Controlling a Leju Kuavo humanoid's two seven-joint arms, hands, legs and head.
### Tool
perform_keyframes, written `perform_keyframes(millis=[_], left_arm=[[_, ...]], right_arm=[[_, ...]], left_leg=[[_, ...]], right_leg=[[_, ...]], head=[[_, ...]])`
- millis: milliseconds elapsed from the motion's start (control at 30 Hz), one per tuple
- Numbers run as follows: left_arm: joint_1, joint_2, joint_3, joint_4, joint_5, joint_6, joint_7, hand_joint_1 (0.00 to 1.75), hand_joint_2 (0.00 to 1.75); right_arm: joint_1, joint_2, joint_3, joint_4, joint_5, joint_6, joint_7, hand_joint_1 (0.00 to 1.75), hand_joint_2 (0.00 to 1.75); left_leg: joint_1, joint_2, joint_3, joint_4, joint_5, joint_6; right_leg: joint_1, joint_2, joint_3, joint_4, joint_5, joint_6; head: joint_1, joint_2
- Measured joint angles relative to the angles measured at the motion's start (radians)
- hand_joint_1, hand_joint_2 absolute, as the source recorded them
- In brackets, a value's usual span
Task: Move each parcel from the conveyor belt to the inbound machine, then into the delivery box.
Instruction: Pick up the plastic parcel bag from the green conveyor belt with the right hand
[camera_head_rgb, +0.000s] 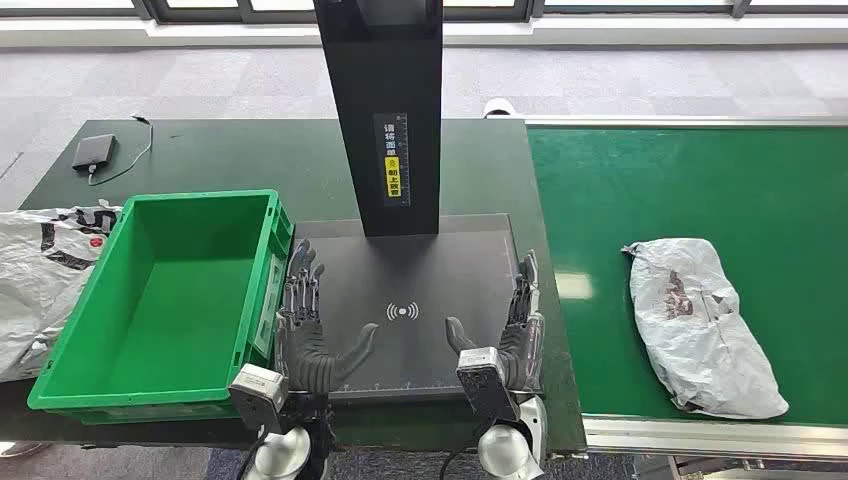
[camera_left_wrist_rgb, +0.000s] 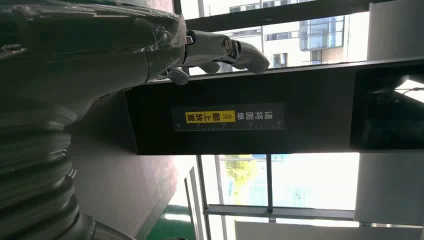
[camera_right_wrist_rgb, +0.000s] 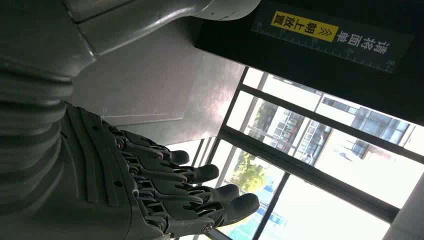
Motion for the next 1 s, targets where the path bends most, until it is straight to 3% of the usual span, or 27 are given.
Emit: perform_keyframes(millis=[133,333,567,600,700,733,767,1000], left_arm=[[0.002,-0.001,0.006,-0.004,-0.021,0.005,0.0,0.0,1.75],[-0.005,-0.001,0.002,-0.017,-0.067,0.074,-0.001,0.0,1.75],[-0.011,-0.001,0.001,-0.018,-0.068,0.08,-0.001,0.0,1.75],[-0.017,-0.001,0.001,-0.019,-0.068,0.086,-0.001,0.0,1.75],[-0.135,-0.016,0.035,0.005,-0.072,0.151,-0.001,0.0,1.75],[-0.182,-0.024,0.058,0.018,-0.075,0.173,0.0,0.0,1.75],[-0.215,-0.033,0.083,0.03,-0.078,0.184,0.0,0.0,1.75],[-0.223,-0.04,0.123,0.034,-0.078,0.185,0.0,0.0,1.75]], right_arm=[[0.002,0.0,-0.01,-0.006,-0.021,0.01,0.0,0.0,1.75],[0.004,-0.005,-0.026,-0.03,-0.125,0.102,0.0,0.0,1.75],[0.004,-0.005,-0.031,-0.033,-0.13,0.109,0.0,0.0,1.75],[0.002,-0.005,-0.036,-0.035,-0.134,0.116,0.0,0.0,1.31],[-0.082,0.002,-0.105,-0.028,-0.135,0.172,0.002,0.0,1.31],[-0.119,0.008,-0.135,-0.023,-0.134,0.192,0.002,0.0,1.75],[-0.148,0.015,-0.163,-0.019,-0.136,0.208,0.002,0.0,1.75],[-0.154,0.041,-0.222,-0.046,-0.141,0.225,0.0,0.0,1.75]], left_leg=[[0.0,0.0,0.0,0.0,0.0,0.0],[0.0,0.001,0.001,0.0,0.0,0.0],[0.0,0.001,0.001,0.0,0.0,0.0],[0.0,0.001,0.001,0.0,0.0,0.0],[0.0,0.001,0.0,0.001,0.003,0.0],[0.0,0.0,0.0,0.001,0.004,0.001],[0.0,0.001,0.0,0.001,0.005,0.001],[0.0,0.001,0.0,0.001,0.004,0.001]], right_leg=[[0.0,0.0,0.0,0.0,0.0,0.0],[0.0,0.0,0.0,0.0,0.0,0.0],[0.0,0.0,0.0,0.0,0.0,0.0],[0.0,0.0,0.0,0.0,0.001,0.0],[0.0,0.0,0.0,0.0,0.003,0.001],[0.0,0.0,0.0,0.0,0.005,0.001],[0.0,0.0,0.0,0.0,0.005,0.001],[0.0,0.0,0.0,0.0,0.005,0.001]], head=[[0.0,0.0],[0.0,0.0],[0.0,0.0],[0.0,0.0],[0.0,0.0],[0.0,0.0],[0.0,0.0],[0.0,0.0]])
